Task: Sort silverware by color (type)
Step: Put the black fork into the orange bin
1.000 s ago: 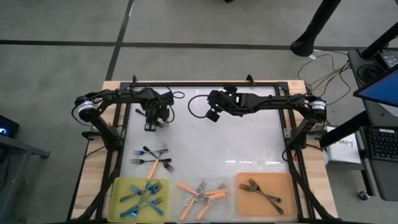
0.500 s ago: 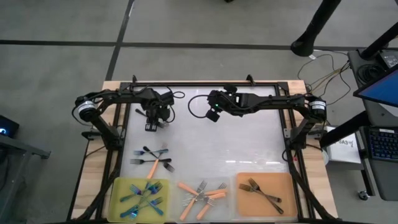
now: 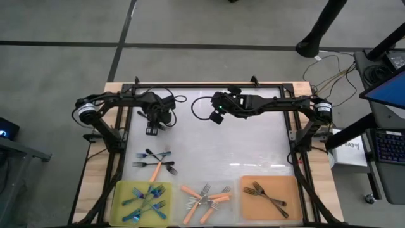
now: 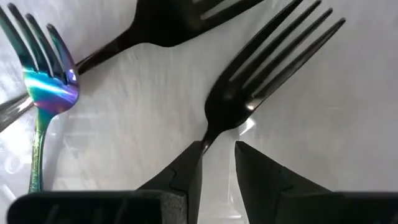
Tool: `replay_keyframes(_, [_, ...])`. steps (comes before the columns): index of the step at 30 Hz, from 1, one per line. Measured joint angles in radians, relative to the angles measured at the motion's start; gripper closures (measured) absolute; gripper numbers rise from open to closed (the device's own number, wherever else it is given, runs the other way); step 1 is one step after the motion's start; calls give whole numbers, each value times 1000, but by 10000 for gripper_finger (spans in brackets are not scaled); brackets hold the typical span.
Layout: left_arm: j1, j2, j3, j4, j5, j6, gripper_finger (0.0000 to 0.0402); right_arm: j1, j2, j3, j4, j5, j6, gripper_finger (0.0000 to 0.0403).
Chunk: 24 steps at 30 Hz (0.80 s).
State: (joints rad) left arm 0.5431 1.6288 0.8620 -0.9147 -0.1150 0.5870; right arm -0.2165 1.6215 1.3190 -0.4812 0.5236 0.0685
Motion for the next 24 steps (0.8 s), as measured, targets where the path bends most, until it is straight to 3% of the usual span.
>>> replay_keyframes(16, [1,2,-20,85,3,-36,328,0,0,0,6,-8,0,312])
replay_keyframes(21, [1,3,-19,77,9,-94,385,0,0,0,27,-8,0,312])
replay_keyframes(24, [1,3,-18,77,11,-129,393,0,0,0,28,-8,0,312])
